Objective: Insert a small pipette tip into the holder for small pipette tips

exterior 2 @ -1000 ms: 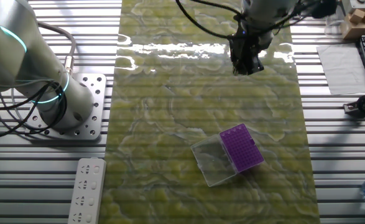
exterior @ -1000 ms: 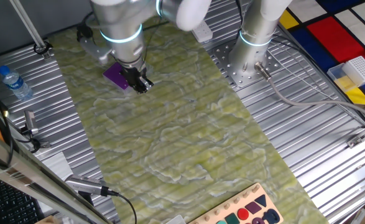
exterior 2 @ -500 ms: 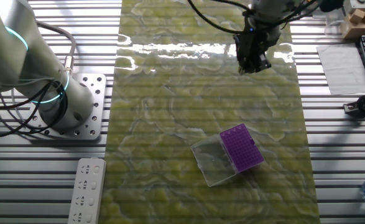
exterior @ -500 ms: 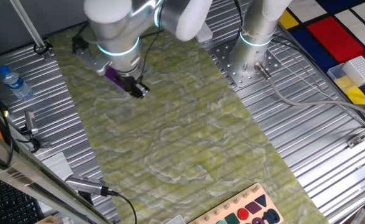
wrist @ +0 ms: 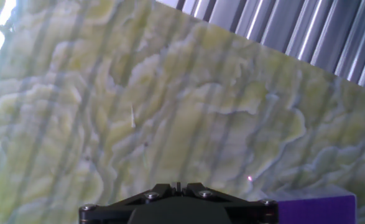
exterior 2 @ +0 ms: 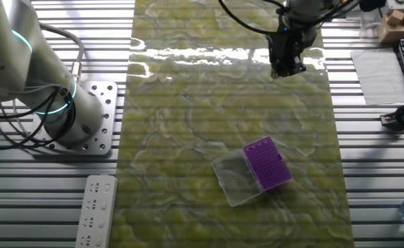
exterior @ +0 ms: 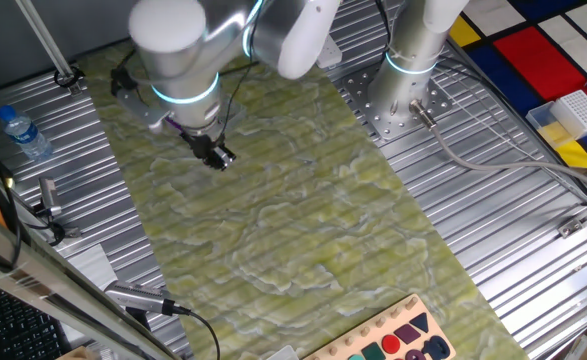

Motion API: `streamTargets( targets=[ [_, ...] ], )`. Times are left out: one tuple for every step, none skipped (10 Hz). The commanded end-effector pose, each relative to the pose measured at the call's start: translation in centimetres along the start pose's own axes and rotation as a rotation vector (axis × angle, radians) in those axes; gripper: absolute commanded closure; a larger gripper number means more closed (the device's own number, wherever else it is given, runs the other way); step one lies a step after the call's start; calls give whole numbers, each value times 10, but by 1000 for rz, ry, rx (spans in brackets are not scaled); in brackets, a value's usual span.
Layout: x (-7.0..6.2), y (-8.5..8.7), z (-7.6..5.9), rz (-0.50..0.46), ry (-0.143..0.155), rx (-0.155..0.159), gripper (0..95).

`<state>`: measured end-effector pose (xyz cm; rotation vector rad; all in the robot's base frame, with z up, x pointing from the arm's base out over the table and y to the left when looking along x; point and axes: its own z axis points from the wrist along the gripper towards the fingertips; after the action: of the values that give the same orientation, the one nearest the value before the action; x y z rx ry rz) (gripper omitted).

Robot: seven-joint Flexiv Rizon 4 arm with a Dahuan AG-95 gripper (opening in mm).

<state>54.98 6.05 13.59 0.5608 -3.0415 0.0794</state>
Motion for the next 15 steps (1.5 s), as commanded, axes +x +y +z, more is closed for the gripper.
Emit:
streamTargets(
  targets=[
    [-8,2,2,12,-3,-5,950],
    [-16,3,2,17,-5,-11,950],
    [-20,4,2,21,-6,-12,950],
    [-23,6,0,35,-11,-18,950],
    [-24,7,1,45,-18,-19,950],
    [-24,7,1,71,-49,-35,950],
    [-23,7,1,97,-70,-64,950],
    [-23,6,1,107,-79,-62,950],
    [-23,7,1,119,-93,-60,950],
    [-23,6,1,139,-155,-71,950],
    [-23,6,1,146,-169,-77,950],
    [-23,6,1,153,-199,-76,950],
    [-23,6,1,155,-214,-77,950],
    [-23,6,1,166,-228,-93,950],
    [-23,7,3,159,-222,-94,950]
  ],
)
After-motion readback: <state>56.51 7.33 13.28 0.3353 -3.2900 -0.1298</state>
